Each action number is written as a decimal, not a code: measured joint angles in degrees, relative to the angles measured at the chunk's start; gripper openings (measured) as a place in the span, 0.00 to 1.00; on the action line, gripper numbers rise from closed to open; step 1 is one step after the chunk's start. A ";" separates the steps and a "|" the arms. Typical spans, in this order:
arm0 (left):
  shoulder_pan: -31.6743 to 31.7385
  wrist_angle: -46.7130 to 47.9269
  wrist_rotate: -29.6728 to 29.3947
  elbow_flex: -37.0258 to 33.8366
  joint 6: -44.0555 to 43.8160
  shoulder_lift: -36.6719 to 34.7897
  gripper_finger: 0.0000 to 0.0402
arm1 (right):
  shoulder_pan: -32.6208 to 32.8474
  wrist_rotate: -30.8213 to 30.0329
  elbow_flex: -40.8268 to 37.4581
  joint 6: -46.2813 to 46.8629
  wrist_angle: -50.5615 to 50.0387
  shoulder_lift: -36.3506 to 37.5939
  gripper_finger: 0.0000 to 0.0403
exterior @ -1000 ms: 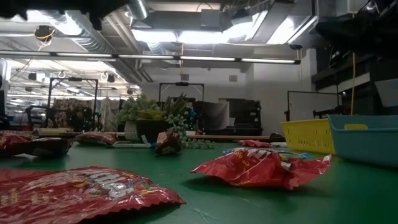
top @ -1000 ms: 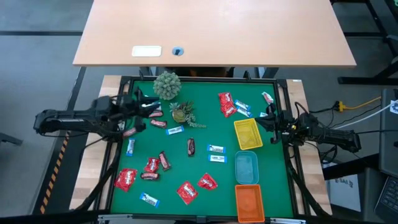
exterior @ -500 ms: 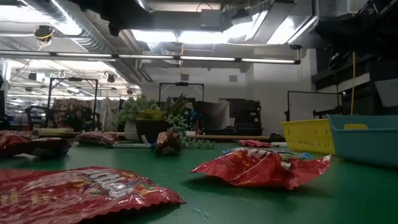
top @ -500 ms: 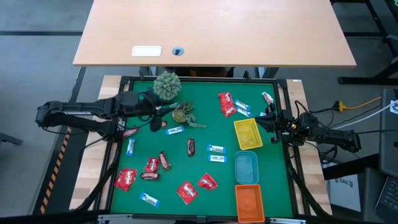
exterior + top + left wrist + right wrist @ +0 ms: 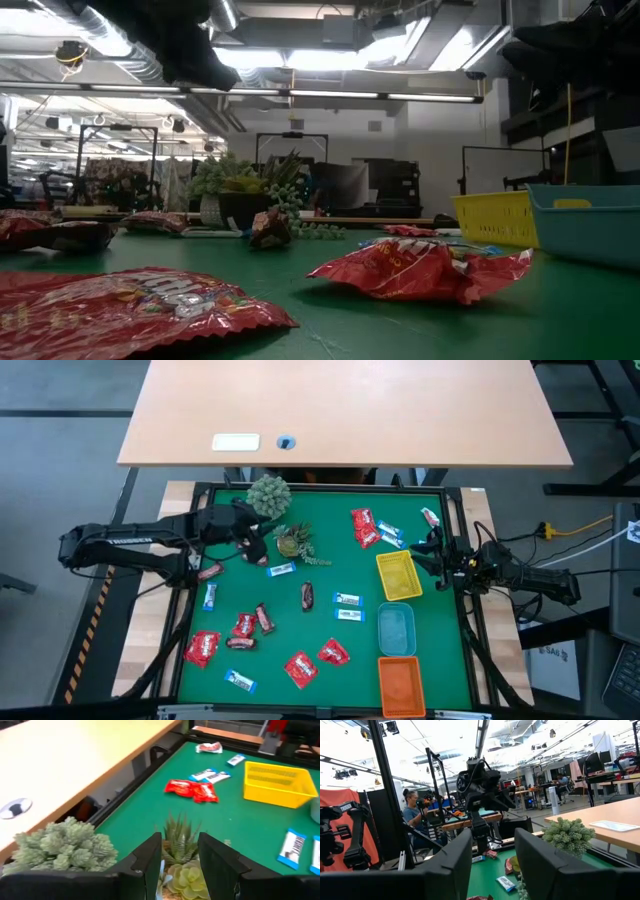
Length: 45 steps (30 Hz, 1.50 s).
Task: Sort candy
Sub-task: Put the brown candy into the yellow bin
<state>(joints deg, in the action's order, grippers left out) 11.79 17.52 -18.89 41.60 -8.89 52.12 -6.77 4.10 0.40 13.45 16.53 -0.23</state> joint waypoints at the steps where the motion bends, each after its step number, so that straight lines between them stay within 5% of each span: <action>1: 0.02 0.02 -0.28 0.00 -0.26 0.07 0.31 | -0.01 0.00 0.00 -0.02 0.00 0.00 0.37; 15: 4.13 12.23 2.68 -0.02 -7.21 8.54 0.59 | -0.02 -0.02 0.00 -0.02 -0.09 0.00 0.37; 21: 4.16 17.76 10.01 -0.02 -1.40 13.56 0.57 | -0.01 -0.02 0.00 -0.03 -0.13 0.00 0.37; 45: 4.17 18.94 12.49 -0.06 3.53 34.41 0.55 | -0.02 0.00 0.00 -0.04 -0.55 0.00 0.37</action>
<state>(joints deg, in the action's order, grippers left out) 15.96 36.46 -6.40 41.54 -5.36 86.53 -6.79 4.10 0.40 13.41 15.99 -0.23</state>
